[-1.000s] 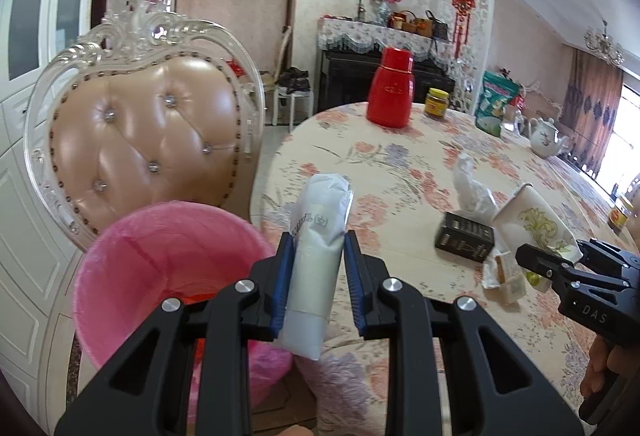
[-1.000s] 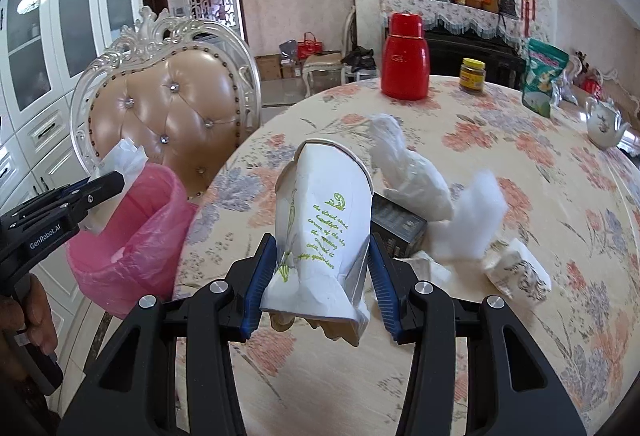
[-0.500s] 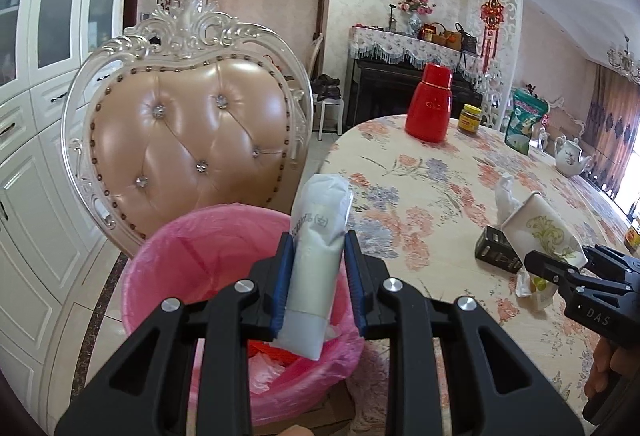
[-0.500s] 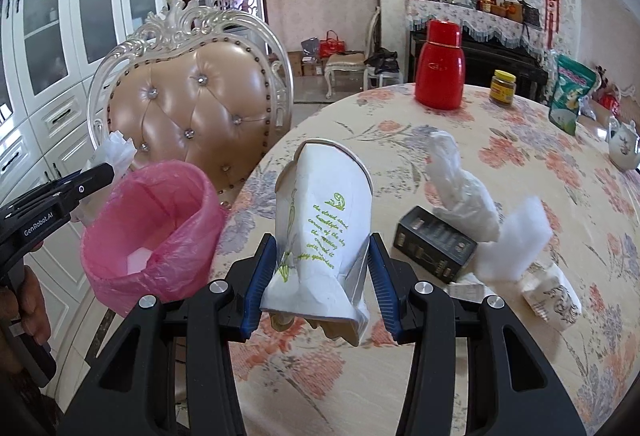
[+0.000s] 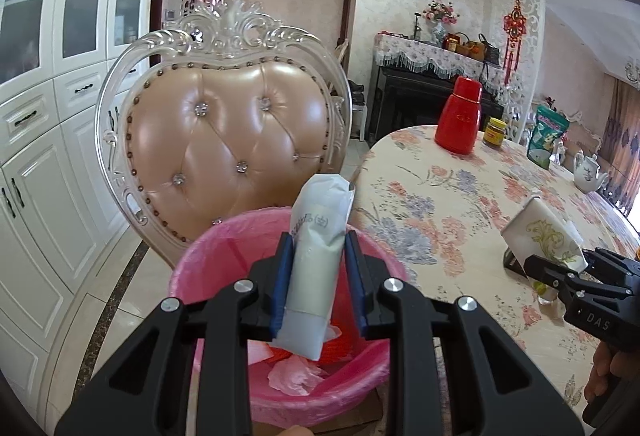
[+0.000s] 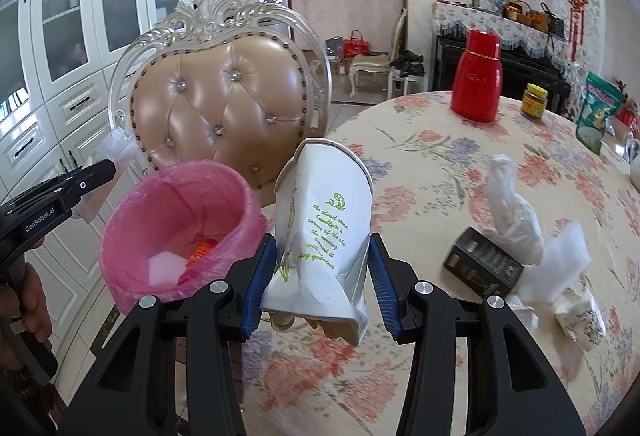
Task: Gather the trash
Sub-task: 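Carry the tissue packet and green-printed paper cup with both tools over the pink bin, then open both tools to drop the tissue packet and cup into the bin, then move both tools back over the table toward the small box and drawn cup, then grasp the small labelled cardboard box with the left tool while the right tool grasps the line-drawn paper cup, then carry the cardboard box and line-drawn cup with both tools over the pink bin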
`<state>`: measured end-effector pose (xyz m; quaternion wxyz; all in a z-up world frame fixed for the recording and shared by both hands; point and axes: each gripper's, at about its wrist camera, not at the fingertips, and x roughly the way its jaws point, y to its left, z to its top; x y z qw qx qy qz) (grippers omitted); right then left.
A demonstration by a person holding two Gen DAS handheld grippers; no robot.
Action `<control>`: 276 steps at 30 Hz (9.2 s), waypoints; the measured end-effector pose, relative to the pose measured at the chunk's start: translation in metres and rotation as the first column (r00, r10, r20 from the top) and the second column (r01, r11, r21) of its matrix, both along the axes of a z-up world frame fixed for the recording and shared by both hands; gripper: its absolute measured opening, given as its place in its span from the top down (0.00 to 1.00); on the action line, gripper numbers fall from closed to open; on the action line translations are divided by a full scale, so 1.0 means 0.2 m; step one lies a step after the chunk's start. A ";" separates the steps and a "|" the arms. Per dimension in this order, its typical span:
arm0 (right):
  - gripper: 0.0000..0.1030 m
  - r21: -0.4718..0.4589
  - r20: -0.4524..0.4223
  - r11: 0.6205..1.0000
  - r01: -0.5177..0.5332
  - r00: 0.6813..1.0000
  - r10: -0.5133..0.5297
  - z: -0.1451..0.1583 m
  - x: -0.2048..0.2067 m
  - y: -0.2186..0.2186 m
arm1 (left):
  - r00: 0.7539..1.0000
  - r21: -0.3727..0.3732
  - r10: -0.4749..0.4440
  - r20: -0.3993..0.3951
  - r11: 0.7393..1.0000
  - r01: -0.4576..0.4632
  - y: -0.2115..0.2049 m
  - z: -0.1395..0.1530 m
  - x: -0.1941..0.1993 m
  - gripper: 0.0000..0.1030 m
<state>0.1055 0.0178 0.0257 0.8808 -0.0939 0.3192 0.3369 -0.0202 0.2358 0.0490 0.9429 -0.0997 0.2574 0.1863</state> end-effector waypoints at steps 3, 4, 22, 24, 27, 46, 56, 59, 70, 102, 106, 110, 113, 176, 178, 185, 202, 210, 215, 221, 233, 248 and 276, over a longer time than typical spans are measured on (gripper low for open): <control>0.56 0.001 -0.001 1.000 -0.019 1.000 0.019 0.00 -0.01 0.06 | 1.000 0.000 0.014 -0.004 1.000 -0.014 0.03 -0.01 -0.01 0.75; 0.56 0.002 -0.001 1.000 -0.024 1.000 0.024 0.00 -0.01 0.08 | 1.000 0.001 0.019 -0.006 1.000 -0.019 0.05 -0.01 -0.02 0.75; 0.56 0.007 -0.025 0.991 -0.136 0.990 0.136 0.01 -0.03 0.38 | 0.997 -0.005 0.069 -0.026 0.998 -0.069 0.18 -0.03 -0.01 0.73; 0.56 0.007 -0.027 0.989 -0.149 0.989 0.149 0.01 -0.03 0.41 | 0.997 -0.006 0.073 -0.026 0.997 -0.073 0.19 -0.03 -0.01 0.73; 0.56 0.005 -0.029 0.986 -0.164 0.986 0.164 0.00 -0.03 0.46 | 0.996 -0.011 0.088 -0.025 0.996 -0.088 0.21 -0.03 -0.01 0.73; 0.54 0.001 -0.061 0.974 -0.225 0.973 0.225 -0.05 0.00 0.64 | 0.992 -0.021 0.121 -0.027 0.992 -0.122 0.29 -0.04 0.00 0.72; 0.49 0.007 -0.071 0.974 -0.226 0.972 0.225 -0.08 0.02 0.66 | 0.991 -0.020 0.132 -0.029 0.991 -0.132 0.32 -0.05 0.00 0.45; 0.49 0.007 -0.071 0.977 -0.214 0.974 0.214 -0.08 0.03 0.64 | 0.991 -0.021 0.131 -0.035 0.991 -0.132 0.32 -0.06 0.00 0.45; 0.43 0.017 -0.051 0.987 -0.158 0.986 0.158 -0.06 0.05 0.46 | 0.993 -0.023 0.114 -0.037 0.993 -0.115 0.23 -0.06 0.01 0.44; 0.34 0.028 0.020 0.988 0.149 0.989 -0.150 -0.02 0.26 -0.63 | 0.991 -0.026 -0.126 -0.053 0.992 0.125 -0.52 -0.09 0.34 0.37; 0.31 0.023 0.025 0.983 0.183 0.983 -0.183 -0.03 0.29 -0.76 | 0.985 -0.026 -0.159 -0.060 0.987 0.158 -0.64 -0.11 0.40 0.37; 0.31 0.016 0.026 0.977 0.210 0.977 -0.211 -0.05 0.32 -0.88 | 0.980 -0.025 -0.189 -0.067 0.982 0.187 -0.75 -0.12 0.46 0.37; 0.31 0.011 0.020 0.972 0.235 0.972 -0.235 -0.08 0.35 -0.96 | 0.974 -0.030 -0.213 -0.073 0.977 0.212 -0.83 -0.13 0.50 0.37; 0.25 -0.123 -0.110 0.953 0.276 0.951 -0.290 -0.40 0.61 -1.22 | 0.918 -0.182 -0.347 -0.190 0.931 0.315 -1.22 -0.43 0.84 0.68; 0.28 -0.136 -0.118 0.951 0.278 0.949 -0.294 -0.41 0.62 -1.21 | 0.921 -0.178 -0.343 -0.185 0.933 0.312 -1.21 -0.41 0.83 0.68; 0.46 -0.170 -0.143 0.946 0.277 0.943 -0.302 -0.44 0.65 -1.20 | 0.924 -0.174 -0.340 -0.178 0.935 0.310 -1.21 -0.39 0.82 0.68; 0.52 -0.106 -0.087 0.960 0.259 0.959 -0.268 -0.31 0.53 -1.19 | 0.935 -0.148 -0.323 -0.147 0.942 0.302 -1.18 -0.30 0.73 0.68; 0.52 -0.071 -0.038 0.964 0.255 0.965 -0.258 -0.19 0.45 -1.13 | 0.949 -0.134 -0.295 -0.108 0.951 0.280 -1.09 -0.22 0.64 0.68; 0.52 -0.057 -0.026 0.971 0.233 0.972 -0.235 -0.14 0.40 -1.04 | 0.961 -0.132 -0.265 -0.083 0.958 0.253 -0.99 -0.18 0.58 0.68; 0.52 -0.051 -0.020 0.978 0.202 0.979 -0.203 -0.10 0.35 -0.92 | 0.973 -0.138 -0.224 -0.059 0.967 0.215 -0.85 -0.14 0.49 0.68; 0.52 -0.055 0.008 0.989 0.137 0.991 -0.137 -0.02 0.26 -0.64 | 0.989 -0.137 -0.147 -0.023 0.980 0.143 -0.59 -0.09 0.34 0.68; 0.52 -0.059 0.028 0.996 0.066 0.998 -0.064 0.04 0.16 -0.35 | 0.997 -0.131 -0.075 0.002 0.989 0.075 -0.30 -0.06 0.19 0.68; 0.52 -0.067 0.013 0.993 -0.101 0.995 0.102 0.04 0.02 0.23 | 0.999 -0.132 0.042 -0.004 0.990 -0.042 0.13 -0.08 0.00 0.68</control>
